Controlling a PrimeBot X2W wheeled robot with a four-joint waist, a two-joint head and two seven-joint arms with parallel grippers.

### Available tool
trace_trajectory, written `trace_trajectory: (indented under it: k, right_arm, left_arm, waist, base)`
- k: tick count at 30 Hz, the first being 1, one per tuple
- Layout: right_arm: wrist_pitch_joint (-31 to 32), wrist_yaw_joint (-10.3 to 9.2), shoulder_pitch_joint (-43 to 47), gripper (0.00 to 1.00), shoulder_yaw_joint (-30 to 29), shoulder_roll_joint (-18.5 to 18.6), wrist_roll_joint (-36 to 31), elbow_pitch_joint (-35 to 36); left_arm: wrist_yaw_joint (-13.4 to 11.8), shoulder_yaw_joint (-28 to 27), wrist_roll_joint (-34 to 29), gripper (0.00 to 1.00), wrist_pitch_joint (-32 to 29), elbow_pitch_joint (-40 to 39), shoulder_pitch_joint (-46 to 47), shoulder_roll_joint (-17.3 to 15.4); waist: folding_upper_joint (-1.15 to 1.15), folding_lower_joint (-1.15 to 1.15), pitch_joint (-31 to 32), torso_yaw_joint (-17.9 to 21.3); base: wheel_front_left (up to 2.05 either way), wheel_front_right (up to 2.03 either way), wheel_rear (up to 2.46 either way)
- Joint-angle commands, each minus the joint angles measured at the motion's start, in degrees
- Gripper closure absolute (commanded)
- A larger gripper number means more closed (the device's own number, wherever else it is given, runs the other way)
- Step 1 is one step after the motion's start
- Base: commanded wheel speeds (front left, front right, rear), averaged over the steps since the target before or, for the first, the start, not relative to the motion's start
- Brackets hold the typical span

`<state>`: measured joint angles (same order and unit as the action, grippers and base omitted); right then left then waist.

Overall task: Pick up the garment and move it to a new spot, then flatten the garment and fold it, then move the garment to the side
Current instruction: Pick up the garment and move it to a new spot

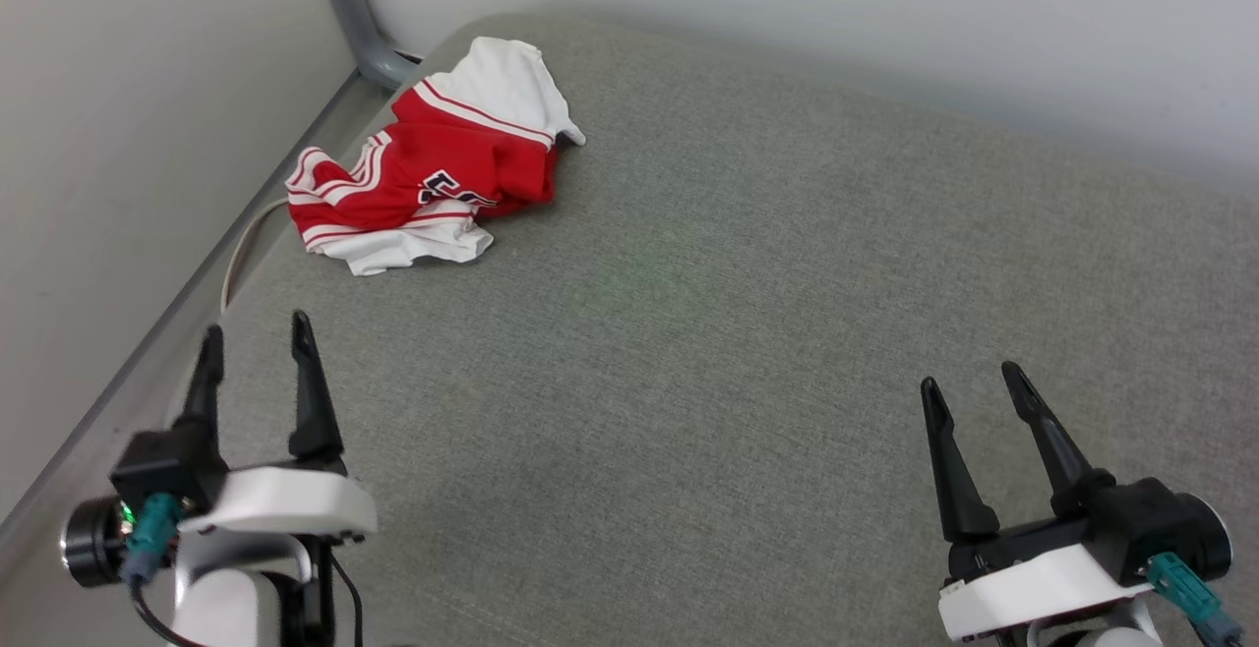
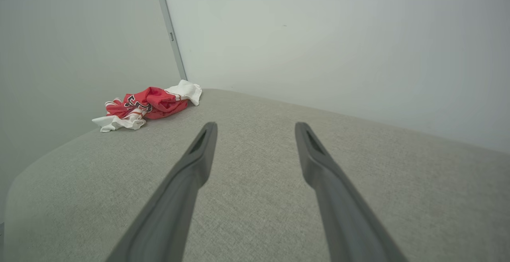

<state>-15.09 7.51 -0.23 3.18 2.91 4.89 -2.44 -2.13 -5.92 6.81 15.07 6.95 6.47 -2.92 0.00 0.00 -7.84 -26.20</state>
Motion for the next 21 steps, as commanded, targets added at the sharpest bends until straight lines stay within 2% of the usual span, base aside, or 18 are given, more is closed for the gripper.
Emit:
trace_trajectory:
  k: [1,7,12,21]
  right_arm:
    - [-0.1,-0.04,-1.0,0.00,0.2,-0.1,-0.5,0.5]
    - [-0.1,-0.04,-4.0,0.00,0.7,0.2,-3.2,2.8]
    - [-0.1,-0.04,-6.9,0.00,1.4,1.8,-4.7,5.0]
    - [-0.1,-0.04,-11.0,0.00,1.7,3.4,-6.2,9.0]
  left_arm:
    - [0.9,-1.1,0.3,0.00,0.2,0.1,2.3,-0.3]
    - [5.1,-7.3,1.9,0.00,0.1,0.6,13.8,-2.1]
    - [7.4,-11.5,2.4,0.00,0.1,3.0,24.0,-4.6]
    - [9.5,-11.6,5.6,0.00,0.1,11.8,38.3,-10.5]
  waist:
    - [0.00,0.00,-1.5,1.1]
    - [0.00,0.00,-6.9,4.0]
    - [0.00,0.00,-11.9,6.1]
    - [0.00,0.00,-18.8,8.2]
  base:
    - [0.00,0.00,0.00]
    - [0.00,0.00,0.00]
    - [0.00,0.00,0.00]
    - [0.00,0.00,0.00]
